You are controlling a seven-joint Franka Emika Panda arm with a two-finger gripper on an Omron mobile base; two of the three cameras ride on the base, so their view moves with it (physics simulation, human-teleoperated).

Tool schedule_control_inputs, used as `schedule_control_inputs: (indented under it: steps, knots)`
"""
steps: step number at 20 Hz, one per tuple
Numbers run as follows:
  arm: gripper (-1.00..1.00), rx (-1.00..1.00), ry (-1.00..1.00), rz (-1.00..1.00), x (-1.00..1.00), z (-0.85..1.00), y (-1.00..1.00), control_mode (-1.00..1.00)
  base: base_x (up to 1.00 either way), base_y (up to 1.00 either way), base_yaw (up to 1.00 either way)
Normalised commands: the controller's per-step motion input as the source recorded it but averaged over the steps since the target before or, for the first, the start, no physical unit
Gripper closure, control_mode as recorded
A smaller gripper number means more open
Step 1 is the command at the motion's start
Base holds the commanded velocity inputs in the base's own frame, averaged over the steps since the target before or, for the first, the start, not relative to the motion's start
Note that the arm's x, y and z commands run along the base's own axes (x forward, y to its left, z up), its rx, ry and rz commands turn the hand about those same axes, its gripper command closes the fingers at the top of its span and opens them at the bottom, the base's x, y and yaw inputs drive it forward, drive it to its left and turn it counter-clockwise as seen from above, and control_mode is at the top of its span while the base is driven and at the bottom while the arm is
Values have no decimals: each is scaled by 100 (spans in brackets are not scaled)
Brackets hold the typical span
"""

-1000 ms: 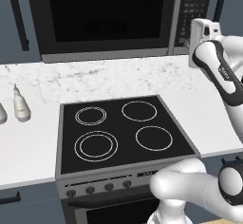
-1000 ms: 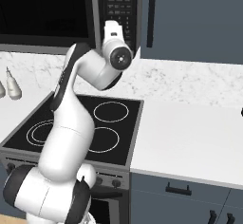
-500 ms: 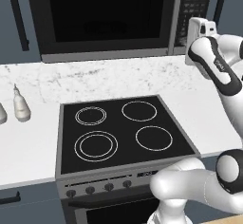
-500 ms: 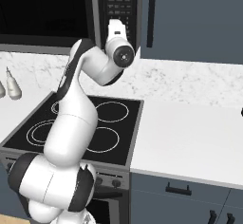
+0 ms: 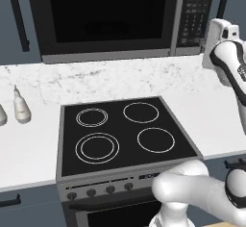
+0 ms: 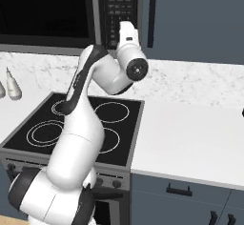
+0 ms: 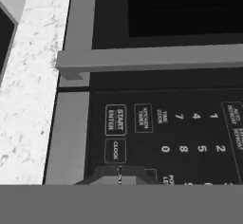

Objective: Open the microwave, place the bowl with waffle inside the microwave, then close the microwave door and turn it on.

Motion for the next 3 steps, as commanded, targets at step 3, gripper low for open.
schedule_control_inputs:
  steps: [3]
  knots:
    - [100, 0, -6, 0, -73, 13, -72, -100, 0, 0, 0]
